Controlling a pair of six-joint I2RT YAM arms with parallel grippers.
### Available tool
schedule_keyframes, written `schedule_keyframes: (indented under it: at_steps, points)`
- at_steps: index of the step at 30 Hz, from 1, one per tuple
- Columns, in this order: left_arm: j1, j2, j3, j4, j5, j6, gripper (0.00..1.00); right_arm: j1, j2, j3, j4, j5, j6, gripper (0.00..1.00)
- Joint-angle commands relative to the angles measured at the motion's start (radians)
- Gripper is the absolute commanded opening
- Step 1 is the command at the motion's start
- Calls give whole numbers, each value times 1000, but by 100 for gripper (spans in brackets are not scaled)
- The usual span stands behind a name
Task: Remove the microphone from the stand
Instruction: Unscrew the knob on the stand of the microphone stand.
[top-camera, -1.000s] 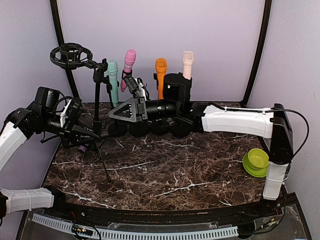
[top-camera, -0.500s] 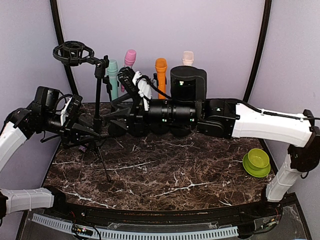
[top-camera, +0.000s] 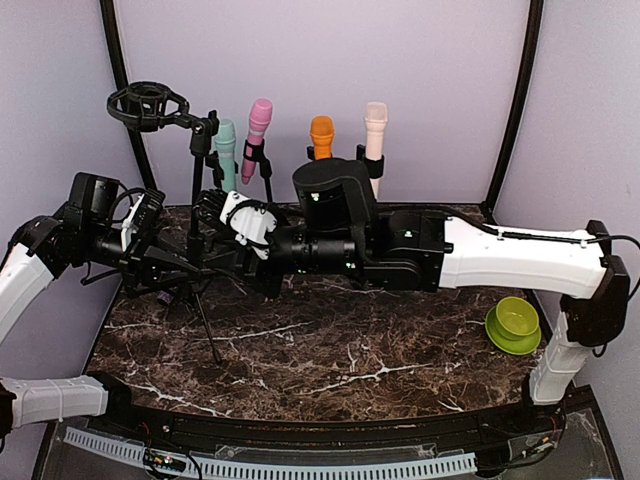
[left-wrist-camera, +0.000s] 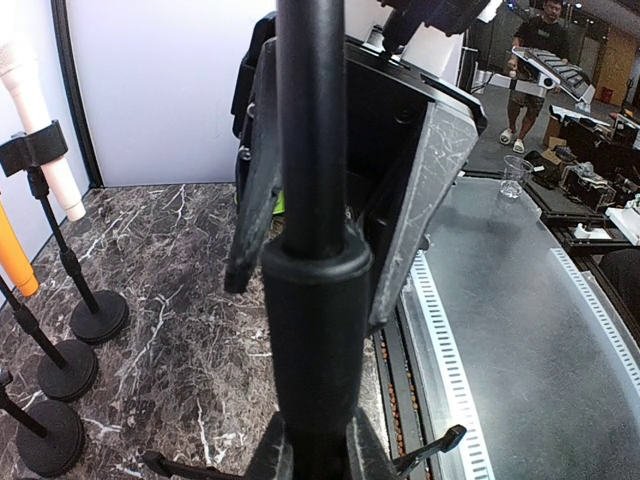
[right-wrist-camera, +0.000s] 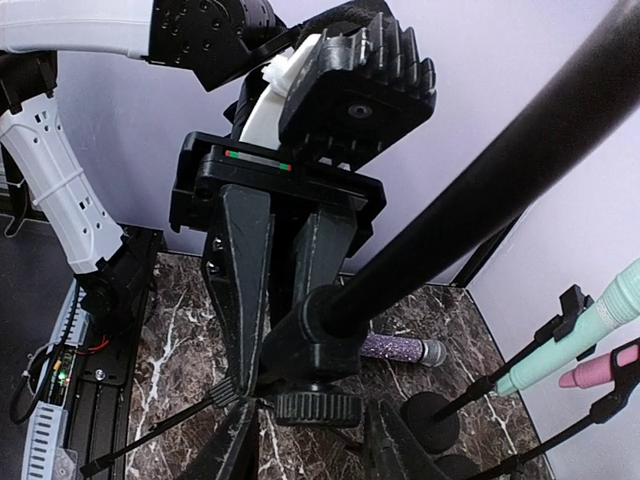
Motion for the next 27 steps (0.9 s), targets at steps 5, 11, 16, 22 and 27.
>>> schedule_keyframes:
  at_steps: [5, 11, 16, 22, 27]
  points:
    - [-2, -11, 17, 46, 41, -1, 0, 17, 28, 58, 34, 66, -26, 32]
    - [-3, -12, 17, 40, 38, 6, 0, 17, 42, 82, 17, 60, -27, 23]
    - [-3, -14, 13, 31, 36, 22, 0, 16, 42, 88, 7, 57, -16, 12]
    - [-3, -12, 15, 9, 30, 55, 0, 17, 59, 116, -11, 76, 21, 17]
    - [-2, -17, 15, 4, 31, 56, 0, 15, 60, 108, 9, 102, 36, 31]
